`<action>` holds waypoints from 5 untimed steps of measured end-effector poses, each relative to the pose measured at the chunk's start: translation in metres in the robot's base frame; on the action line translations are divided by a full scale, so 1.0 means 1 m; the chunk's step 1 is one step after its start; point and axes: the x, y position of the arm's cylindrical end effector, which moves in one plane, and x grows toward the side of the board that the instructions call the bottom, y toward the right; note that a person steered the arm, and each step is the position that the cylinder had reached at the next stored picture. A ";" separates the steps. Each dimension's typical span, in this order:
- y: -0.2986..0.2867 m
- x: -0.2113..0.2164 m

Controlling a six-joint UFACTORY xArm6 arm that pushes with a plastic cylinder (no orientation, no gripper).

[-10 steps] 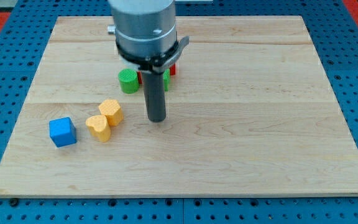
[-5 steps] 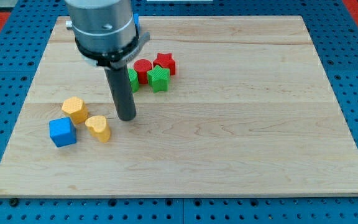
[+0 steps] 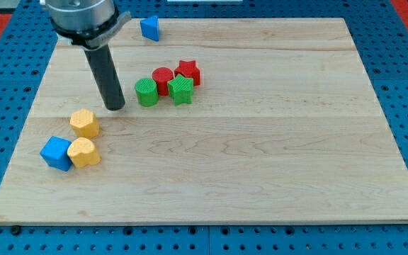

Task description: Push the yellow blocks into the blue cube

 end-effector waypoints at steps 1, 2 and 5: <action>-0.023 0.007; -0.023 0.026; 0.080 0.038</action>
